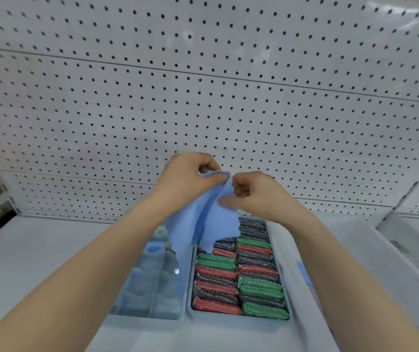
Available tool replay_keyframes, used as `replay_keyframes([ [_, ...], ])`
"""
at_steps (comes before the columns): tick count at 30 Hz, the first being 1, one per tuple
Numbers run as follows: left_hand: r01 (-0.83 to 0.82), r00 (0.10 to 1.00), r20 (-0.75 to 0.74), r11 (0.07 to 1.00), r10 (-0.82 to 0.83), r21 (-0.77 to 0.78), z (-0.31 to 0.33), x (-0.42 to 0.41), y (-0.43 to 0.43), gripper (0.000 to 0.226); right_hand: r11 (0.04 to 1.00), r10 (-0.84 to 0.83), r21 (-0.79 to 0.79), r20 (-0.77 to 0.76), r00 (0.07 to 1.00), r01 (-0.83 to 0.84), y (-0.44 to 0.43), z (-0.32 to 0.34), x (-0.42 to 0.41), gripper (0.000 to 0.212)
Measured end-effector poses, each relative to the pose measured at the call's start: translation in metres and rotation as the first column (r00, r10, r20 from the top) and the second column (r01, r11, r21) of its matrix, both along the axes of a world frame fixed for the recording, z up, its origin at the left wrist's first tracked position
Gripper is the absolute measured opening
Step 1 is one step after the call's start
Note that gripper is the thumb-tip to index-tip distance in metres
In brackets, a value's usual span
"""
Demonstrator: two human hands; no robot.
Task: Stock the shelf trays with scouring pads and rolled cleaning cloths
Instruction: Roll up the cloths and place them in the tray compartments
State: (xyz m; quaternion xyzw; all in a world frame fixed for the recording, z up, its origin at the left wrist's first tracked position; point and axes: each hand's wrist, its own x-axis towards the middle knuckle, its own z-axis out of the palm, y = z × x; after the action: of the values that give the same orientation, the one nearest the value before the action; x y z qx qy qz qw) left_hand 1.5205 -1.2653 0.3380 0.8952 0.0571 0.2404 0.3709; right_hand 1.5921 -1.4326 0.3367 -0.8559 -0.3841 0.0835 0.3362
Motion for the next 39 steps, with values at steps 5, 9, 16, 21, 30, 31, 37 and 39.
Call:
replay_keyframes([
  [5, 0.053, 0.961, -0.275, 0.966, 0.019, 0.253, 0.002, -0.016, 0.040, 0.016, 0.975, -0.206, 0.100, 0.076, 0.976, 0.198, -0.013, 0.000, 0.024, 0.016],
  [9, -0.059, 0.956, -0.277, 0.988, 0.096, 0.141, -0.004, -0.024, 0.068, 0.012, 0.931, -0.267, 0.260, 0.011, 0.964, 0.255, -0.027, 0.011, 0.034, 0.006],
  [16, -0.129, 0.991, -0.052, 0.959, 0.120, -0.253, -0.008, -0.030, 0.078, 0.006, 0.881, -0.303, 0.360, -0.072, 0.950, 0.308, -0.034, 0.015, 0.041, 0.010],
  [21, -0.057, 0.993, 0.074, 0.918, 0.093, -0.392, -0.010, -0.033, 0.078, 0.012, 0.873, -0.272, 0.390, -0.106, 0.956, 0.292, -0.035, 0.016, 0.038, 0.009],
  [30, 0.038, 0.960, 0.257, 0.851, 0.115, -0.524, -0.016, -0.035, 0.073, 0.018, 0.892, 0.203, 0.444, -0.218, 0.955, -0.088, -0.061, 0.027, 0.015, 0.016],
  [31, 0.032, 0.959, 0.256, 0.849, 0.123, -0.528, -0.018, -0.033, 0.071, 0.017, 0.875, 0.311, 0.445, -0.217, 0.925, -0.190, -0.060, 0.030, 0.007, 0.018],
  [37, 0.105, 0.986, 0.164, 0.821, -0.014, -0.561, -0.022, -0.027, 0.041, 0.027, 0.824, 0.566, 0.161, -0.222, 0.794, -0.543, -0.023, 0.031, -0.025, 0.017],
  [39, 0.160, 0.986, 0.130, 0.788, -0.103, -0.595, -0.020, -0.029, 0.030, 0.030, 0.876, 0.477, 0.175, -0.172, 0.862, -0.450, -0.012, 0.029, -0.029, 0.013],
])
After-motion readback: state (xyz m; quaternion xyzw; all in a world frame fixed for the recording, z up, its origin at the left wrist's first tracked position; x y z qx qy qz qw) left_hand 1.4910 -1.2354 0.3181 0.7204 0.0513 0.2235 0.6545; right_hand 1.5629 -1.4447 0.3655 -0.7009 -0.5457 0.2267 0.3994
